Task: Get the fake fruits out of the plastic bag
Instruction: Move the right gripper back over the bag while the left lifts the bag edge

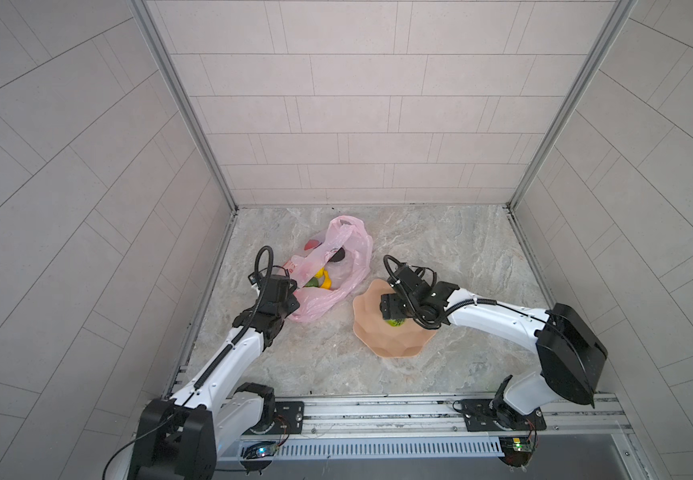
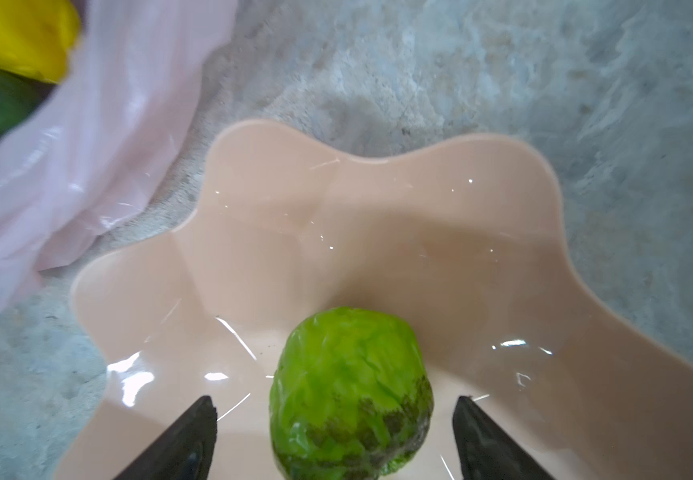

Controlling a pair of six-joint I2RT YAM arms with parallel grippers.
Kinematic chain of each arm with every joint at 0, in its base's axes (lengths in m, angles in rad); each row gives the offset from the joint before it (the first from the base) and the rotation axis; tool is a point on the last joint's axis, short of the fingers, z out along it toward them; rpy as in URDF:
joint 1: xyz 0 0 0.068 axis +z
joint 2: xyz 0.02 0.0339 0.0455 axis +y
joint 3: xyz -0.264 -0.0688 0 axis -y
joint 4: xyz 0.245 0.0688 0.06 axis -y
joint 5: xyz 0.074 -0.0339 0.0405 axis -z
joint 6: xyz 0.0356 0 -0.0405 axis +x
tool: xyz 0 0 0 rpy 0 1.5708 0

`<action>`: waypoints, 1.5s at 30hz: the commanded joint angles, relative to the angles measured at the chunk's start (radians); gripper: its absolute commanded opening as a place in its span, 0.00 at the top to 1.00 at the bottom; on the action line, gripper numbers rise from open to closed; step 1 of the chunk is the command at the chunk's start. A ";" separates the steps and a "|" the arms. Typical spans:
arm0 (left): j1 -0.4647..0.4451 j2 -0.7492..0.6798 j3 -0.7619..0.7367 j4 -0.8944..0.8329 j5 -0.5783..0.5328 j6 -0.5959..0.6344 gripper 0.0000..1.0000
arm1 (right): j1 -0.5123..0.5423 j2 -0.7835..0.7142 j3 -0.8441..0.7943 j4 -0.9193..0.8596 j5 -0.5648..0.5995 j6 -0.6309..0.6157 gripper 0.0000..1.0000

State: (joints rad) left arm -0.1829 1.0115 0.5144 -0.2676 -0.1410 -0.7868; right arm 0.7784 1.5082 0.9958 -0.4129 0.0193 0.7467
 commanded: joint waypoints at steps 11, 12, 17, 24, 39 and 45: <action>-0.002 -0.085 0.093 -0.276 -0.012 0.004 0.58 | 0.055 0.133 0.300 0.023 -0.046 -0.119 0.24; -0.005 -0.071 0.124 -0.318 -0.024 0.017 0.49 | 0.055 0.167 0.338 0.022 -0.047 -0.124 0.25; -0.113 -0.012 0.262 -0.449 -0.127 0.047 0.22 | 0.052 0.316 0.516 -0.010 -0.051 -0.155 0.27; -0.284 0.168 0.415 -0.458 -0.234 0.129 0.00 | -0.014 0.355 0.529 0.056 -0.182 -0.121 0.29; -0.315 0.667 0.720 -0.448 -0.397 0.179 0.00 | -0.139 0.187 0.263 0.213 -0.295 -0.008 0.29; -0.258 0.704 0.761 -0.464 -0.446 0.113 0.08 | -0.132 0.197 0.268 0.220 -0.307 -0.010 0.29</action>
State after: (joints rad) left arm -0.4717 1.7184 1.2453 -0.6903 -0.5217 -0.6346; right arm 0.6403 1.7229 1.2549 -0.2100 -0.2790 0.7258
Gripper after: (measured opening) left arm 0.944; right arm 0.712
